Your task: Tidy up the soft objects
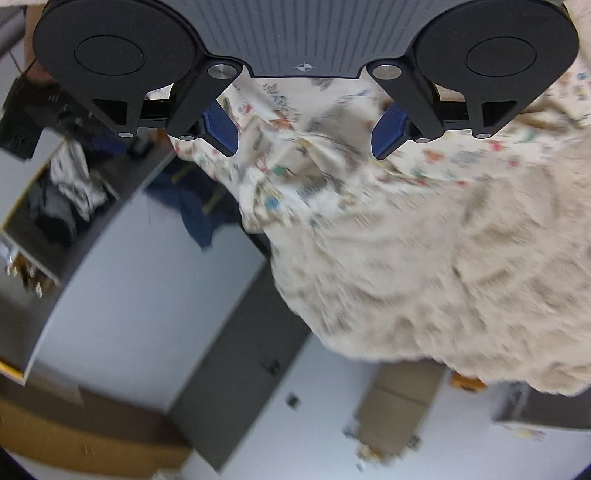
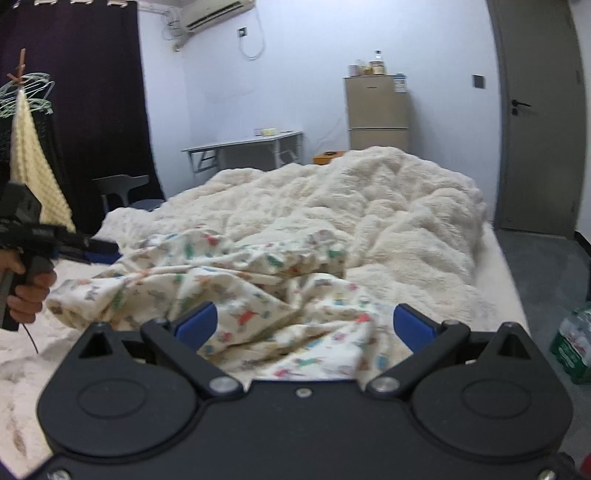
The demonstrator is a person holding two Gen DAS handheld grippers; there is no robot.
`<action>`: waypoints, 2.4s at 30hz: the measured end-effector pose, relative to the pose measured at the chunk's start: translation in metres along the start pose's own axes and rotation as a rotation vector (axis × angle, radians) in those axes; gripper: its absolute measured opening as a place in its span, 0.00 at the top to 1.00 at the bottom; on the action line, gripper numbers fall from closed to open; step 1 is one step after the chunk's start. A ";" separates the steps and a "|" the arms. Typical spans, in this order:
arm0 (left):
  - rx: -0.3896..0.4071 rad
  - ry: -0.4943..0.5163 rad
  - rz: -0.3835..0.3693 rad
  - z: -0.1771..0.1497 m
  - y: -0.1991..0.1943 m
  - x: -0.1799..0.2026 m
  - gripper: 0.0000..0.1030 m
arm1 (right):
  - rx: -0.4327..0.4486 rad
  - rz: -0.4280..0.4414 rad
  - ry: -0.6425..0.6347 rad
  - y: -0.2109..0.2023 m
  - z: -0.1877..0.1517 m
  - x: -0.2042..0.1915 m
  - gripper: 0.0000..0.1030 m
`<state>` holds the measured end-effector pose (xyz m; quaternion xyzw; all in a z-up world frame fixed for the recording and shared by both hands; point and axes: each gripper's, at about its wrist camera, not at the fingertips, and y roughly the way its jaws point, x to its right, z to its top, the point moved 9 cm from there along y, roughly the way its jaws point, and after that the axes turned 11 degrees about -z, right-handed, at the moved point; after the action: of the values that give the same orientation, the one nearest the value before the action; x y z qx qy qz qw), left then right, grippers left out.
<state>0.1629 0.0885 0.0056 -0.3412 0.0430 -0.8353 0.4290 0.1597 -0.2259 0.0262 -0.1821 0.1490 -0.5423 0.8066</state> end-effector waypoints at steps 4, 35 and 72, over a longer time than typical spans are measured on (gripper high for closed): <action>-0.067 0.175 0.091 0.000 0.032 0.025 0.84 | -0.010 0.006 0.051 -0.004 0.000 0.016 0.00; -0.029 0.780 0.086 -0.098 0.058 0.199 0.37 | -0.117 0.023 0.183 -0.001 -0.029 0.068 0.00; -0.027 0.414 0.319 -0.092 0.049 0.046 0.21 | -0.171 0.074 0.249 0.024 -0.043 0.075 0.31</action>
<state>0.1223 0.0033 -0.0576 -0.1575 0.1946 -0.8084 0.5327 0.1884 -0.2928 -0.0262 -0.1758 0.3003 -0.5160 0.7827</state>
